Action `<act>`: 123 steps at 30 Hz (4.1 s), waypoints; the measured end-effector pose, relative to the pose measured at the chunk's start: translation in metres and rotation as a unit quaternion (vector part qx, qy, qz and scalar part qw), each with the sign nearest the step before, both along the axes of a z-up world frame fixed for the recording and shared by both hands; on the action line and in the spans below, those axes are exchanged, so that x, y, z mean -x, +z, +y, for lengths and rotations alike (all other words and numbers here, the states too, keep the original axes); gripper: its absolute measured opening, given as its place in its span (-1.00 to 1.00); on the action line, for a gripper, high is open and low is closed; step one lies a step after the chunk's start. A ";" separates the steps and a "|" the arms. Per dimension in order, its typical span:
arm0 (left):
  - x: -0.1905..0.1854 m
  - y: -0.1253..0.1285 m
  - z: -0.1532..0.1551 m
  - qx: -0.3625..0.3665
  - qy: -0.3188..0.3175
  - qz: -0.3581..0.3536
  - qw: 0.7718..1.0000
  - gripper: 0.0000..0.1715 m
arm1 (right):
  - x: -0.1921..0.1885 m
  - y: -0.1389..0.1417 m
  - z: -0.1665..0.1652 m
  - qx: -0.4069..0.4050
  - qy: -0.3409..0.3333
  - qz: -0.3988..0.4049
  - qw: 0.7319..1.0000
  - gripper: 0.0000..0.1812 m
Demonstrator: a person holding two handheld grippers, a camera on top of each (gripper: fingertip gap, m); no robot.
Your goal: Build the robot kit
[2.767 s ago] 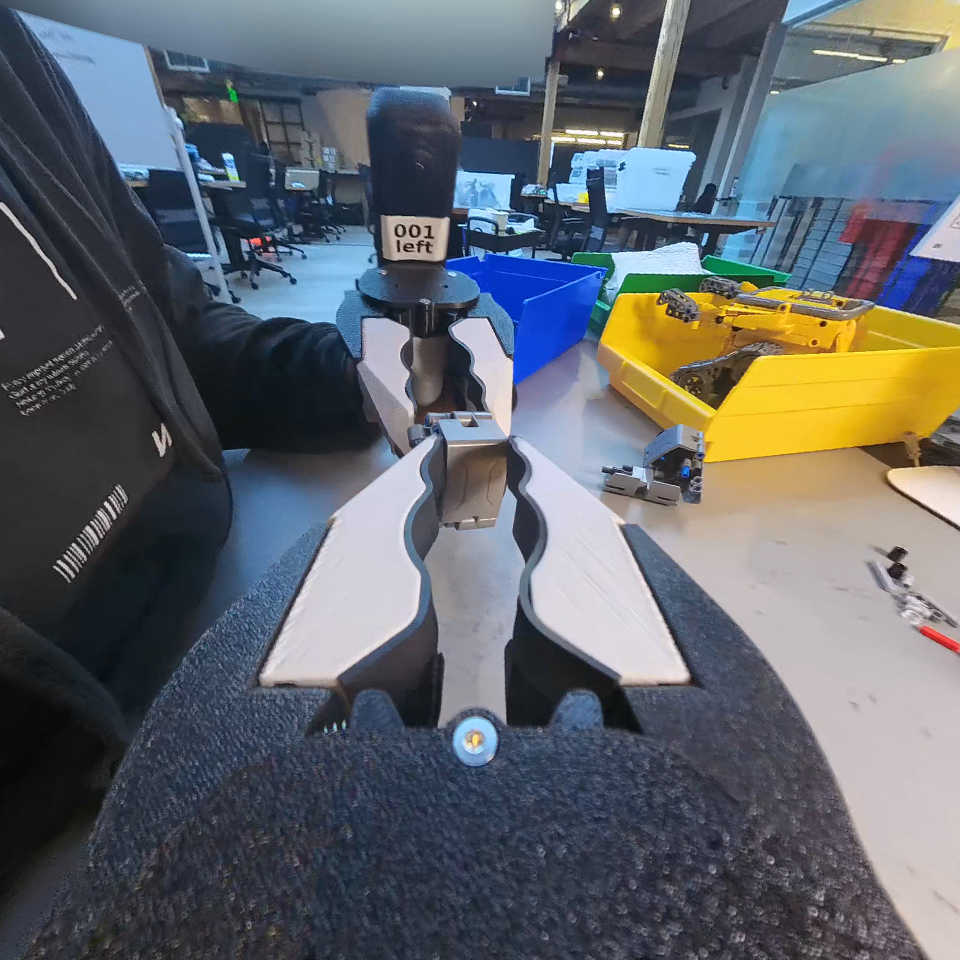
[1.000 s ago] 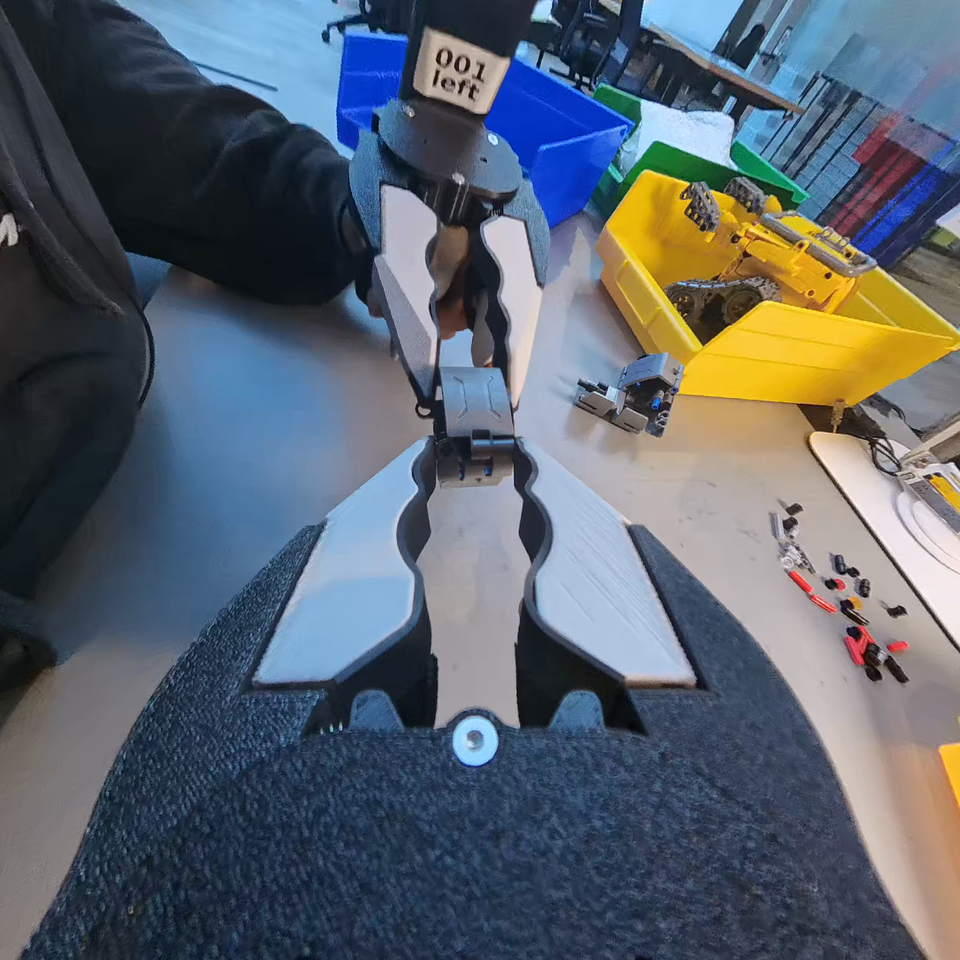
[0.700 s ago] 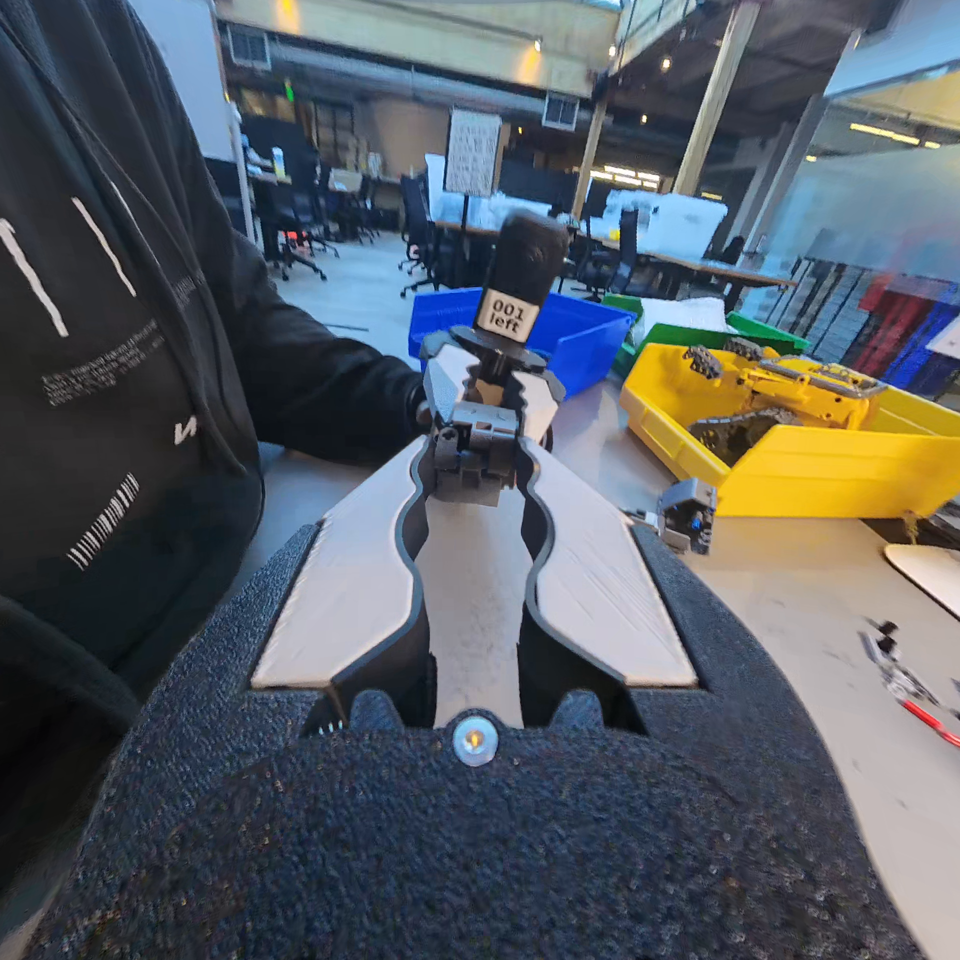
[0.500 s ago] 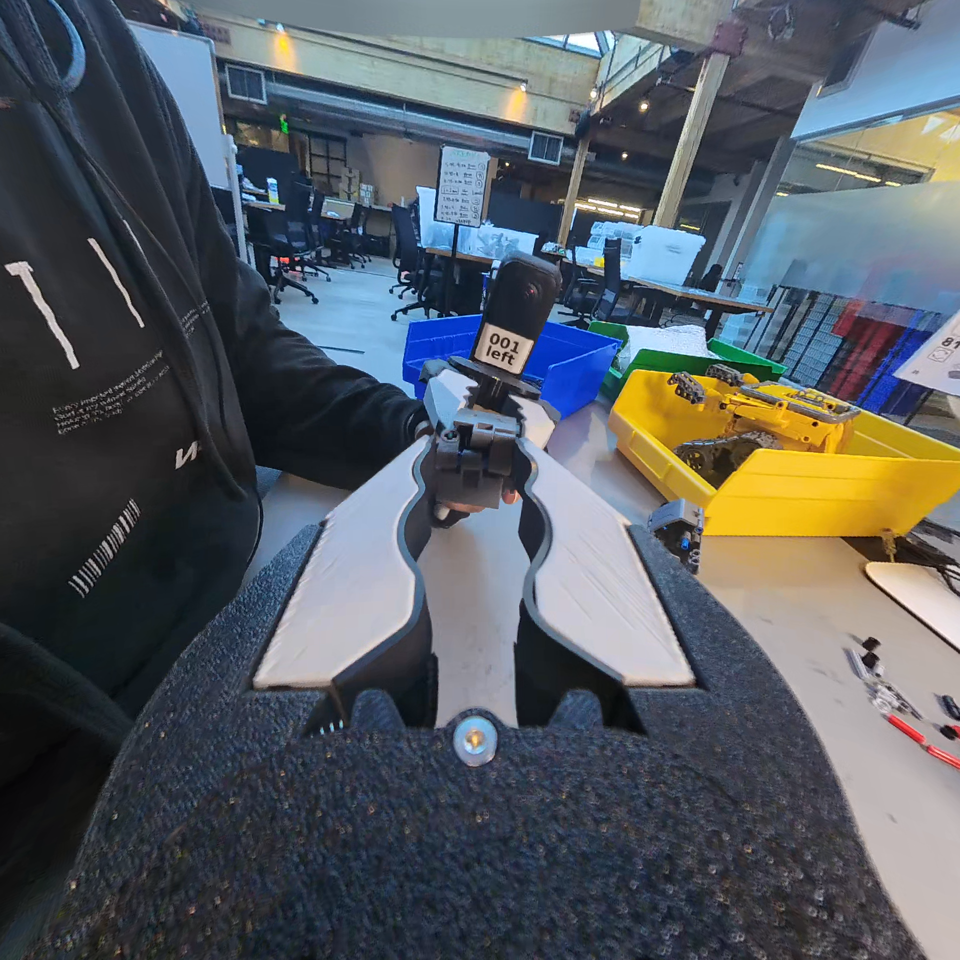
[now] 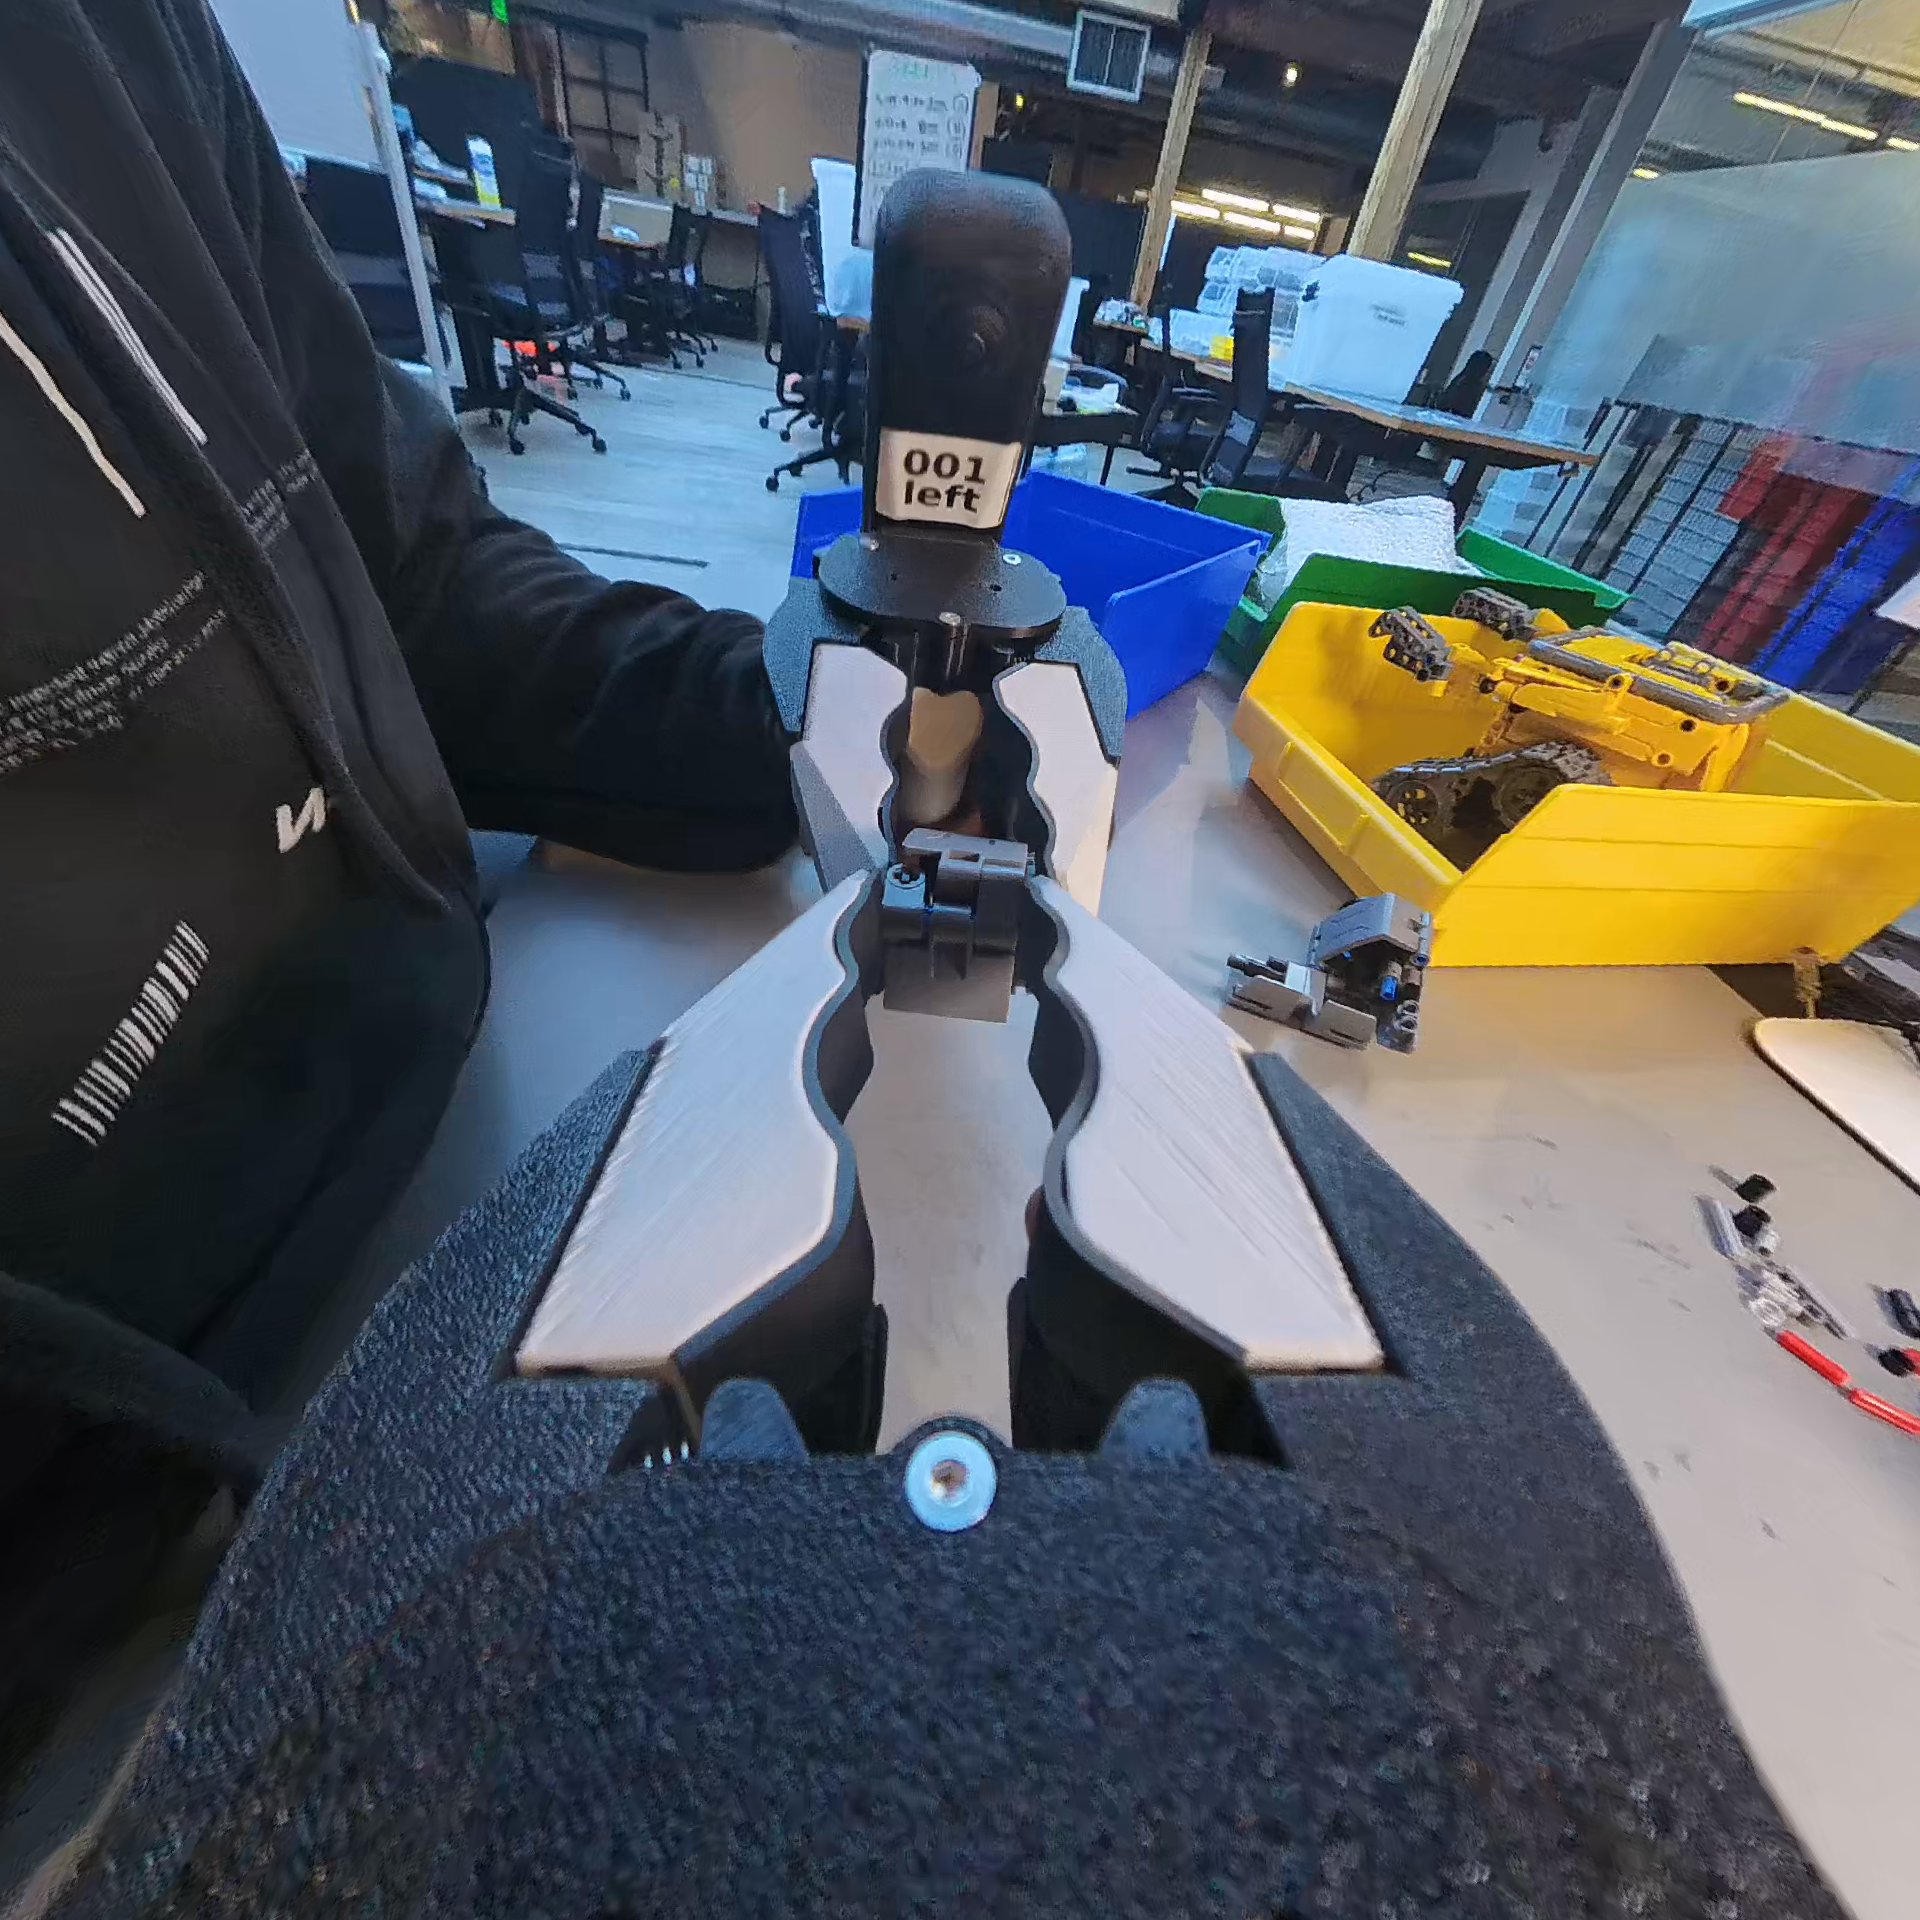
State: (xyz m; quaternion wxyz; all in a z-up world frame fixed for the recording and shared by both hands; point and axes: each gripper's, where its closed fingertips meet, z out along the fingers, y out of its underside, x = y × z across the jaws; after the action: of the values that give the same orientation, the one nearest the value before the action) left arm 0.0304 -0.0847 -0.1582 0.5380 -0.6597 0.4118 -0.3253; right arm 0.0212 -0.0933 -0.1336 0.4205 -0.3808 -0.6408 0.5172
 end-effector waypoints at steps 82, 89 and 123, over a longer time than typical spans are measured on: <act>0.027 0.003 0.024 -0.039 0.124 0.027 0.991 -0.72 | 0.007 0.002 0.045 0.397 0.027 0.007 0.917 -0.77; 0.026 0.005 0.018 0.021 0.065 -0.045 0.997 -0.69 | 0.005 0.002 0.035 0.246 0.017 0.010 0.969 -0.75; 0.008 -0.013 0.011 -0.017 0.044 0.019 0.999 -0.51 | 0.000 -0.016 0.019 0.005 -0.016 -0.016 1.000 -0.74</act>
State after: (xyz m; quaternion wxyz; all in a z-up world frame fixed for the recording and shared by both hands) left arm 0.0227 -0.0739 -0.1717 0.5546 -0.6743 0.3981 -0.2817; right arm 0.0214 -0.0740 -0.1493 0.4163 -0.4012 -0.6389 0.5075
